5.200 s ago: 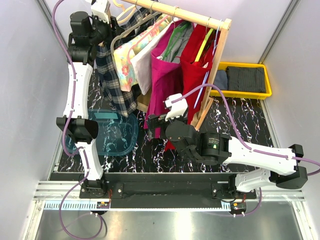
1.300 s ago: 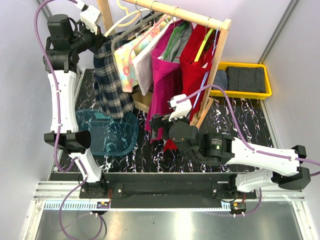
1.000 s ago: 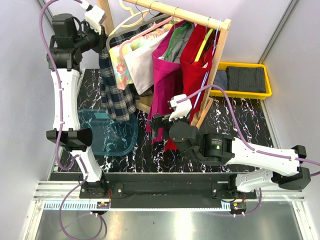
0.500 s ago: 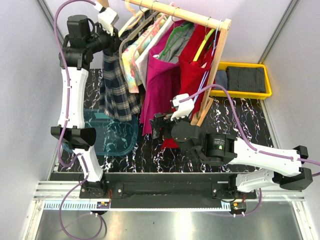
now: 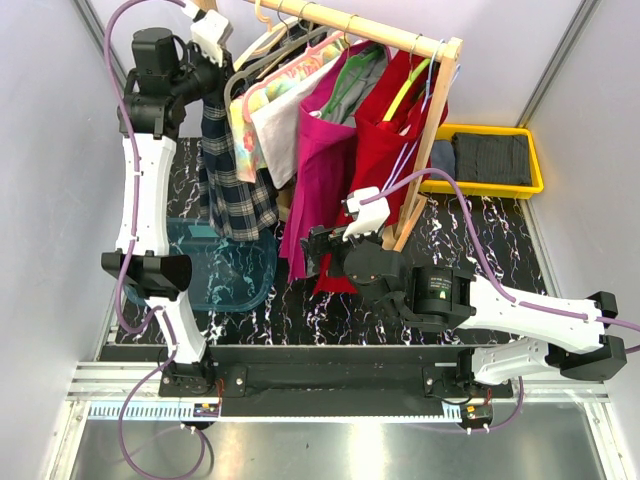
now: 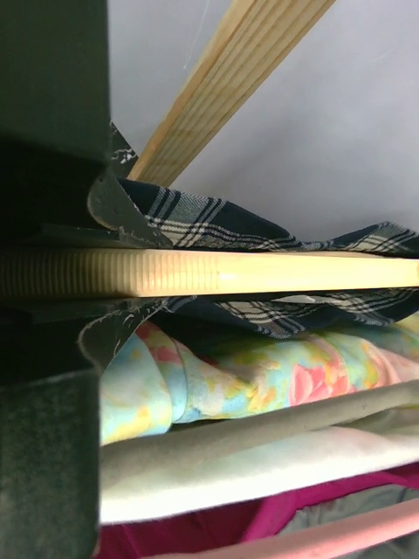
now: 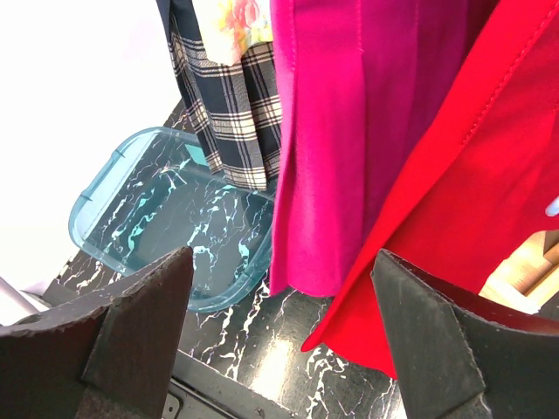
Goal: Remove the skirt from the hanger
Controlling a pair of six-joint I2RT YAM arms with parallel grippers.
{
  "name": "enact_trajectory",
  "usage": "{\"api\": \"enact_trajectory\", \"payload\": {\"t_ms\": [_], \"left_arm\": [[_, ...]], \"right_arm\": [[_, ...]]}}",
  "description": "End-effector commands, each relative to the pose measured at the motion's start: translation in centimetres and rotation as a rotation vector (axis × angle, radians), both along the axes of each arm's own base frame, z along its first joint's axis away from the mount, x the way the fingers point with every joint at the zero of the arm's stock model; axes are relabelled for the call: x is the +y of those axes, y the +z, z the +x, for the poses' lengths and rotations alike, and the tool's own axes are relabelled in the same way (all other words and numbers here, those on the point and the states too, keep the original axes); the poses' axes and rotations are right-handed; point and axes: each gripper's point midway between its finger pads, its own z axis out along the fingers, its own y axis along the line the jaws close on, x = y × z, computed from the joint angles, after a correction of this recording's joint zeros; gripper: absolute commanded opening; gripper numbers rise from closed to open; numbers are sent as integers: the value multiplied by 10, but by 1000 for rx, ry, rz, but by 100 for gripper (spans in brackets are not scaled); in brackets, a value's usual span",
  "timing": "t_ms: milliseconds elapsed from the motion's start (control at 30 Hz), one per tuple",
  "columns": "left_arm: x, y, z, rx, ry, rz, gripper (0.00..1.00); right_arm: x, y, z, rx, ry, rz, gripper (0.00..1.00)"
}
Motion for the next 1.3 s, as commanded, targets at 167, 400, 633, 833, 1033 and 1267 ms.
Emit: {"api": "enact_trajectory", "payload": {"t_ms": [167, 400, 633, 833, 1033, 1267], "left_arm": [[41, 162, -15, -456, 207, -273, 0], [38, 191, -47, -511, 170, -327, 0], [37, 234, -87, -636, 130, -360, 0], [36, 210, -61, -571, 151, -341, 0], [51, 234, -85, -670, 199, -375, 0], [66, 235, -121, -650, 198, -316, 0]], "right_arm": [[-7, 19, 3, -12, -31, 77, 90], [-5, 16, 3, -9, -27, 71, 90], [-1, 12, 2, 1, -17, 69, 90], [0, 11, 3, 4, -19, 70, 89], [3, 7, 3, 6, -14, 55, 90], [6, 11, 2, 6, -2, 62, 89]]}}
